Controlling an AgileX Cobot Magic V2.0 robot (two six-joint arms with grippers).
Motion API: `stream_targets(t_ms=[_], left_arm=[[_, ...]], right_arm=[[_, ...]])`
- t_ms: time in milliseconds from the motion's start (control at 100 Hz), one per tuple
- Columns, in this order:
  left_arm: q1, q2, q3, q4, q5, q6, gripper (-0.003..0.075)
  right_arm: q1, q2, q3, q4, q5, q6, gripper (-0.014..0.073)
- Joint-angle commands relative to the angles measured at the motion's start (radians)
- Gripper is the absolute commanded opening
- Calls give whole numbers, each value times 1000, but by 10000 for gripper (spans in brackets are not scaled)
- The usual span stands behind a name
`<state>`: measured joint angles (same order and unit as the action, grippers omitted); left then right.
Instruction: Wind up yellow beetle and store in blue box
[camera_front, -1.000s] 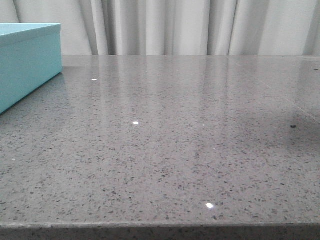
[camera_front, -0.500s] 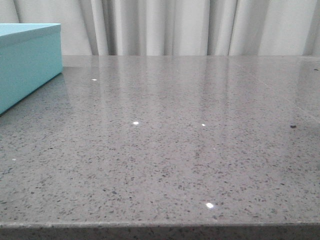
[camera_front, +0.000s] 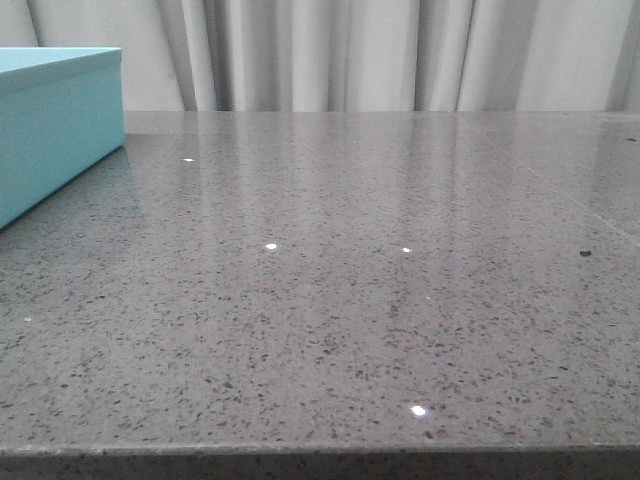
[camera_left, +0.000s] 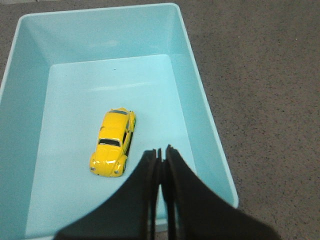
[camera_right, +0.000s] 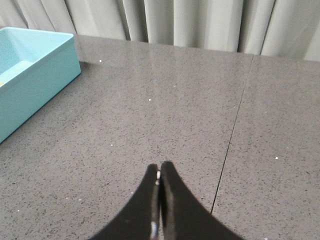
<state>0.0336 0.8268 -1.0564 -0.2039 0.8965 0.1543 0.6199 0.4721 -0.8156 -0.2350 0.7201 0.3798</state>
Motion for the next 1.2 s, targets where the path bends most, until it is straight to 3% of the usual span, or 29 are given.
stream_targets(t_ms=[0, 270, 550, 1190], left_arm=[[-2, -93, 71, -41, -122, 0, -19], [-2, -390, 344, -103, -163, 0, -18], [-2, -613, 494, -111, -163, 0, -18], [-2, -666, 511, -112, -147, 0, -18]], right_arm=[[-1, -51, 20, -35, -100, -12, -64], [-1, -202, 172, -47, -114, -12, -64], [-1, -337, 295, -47, -164, -12, -64], [-1, -359, 311, -47, -154, -12, -64]])
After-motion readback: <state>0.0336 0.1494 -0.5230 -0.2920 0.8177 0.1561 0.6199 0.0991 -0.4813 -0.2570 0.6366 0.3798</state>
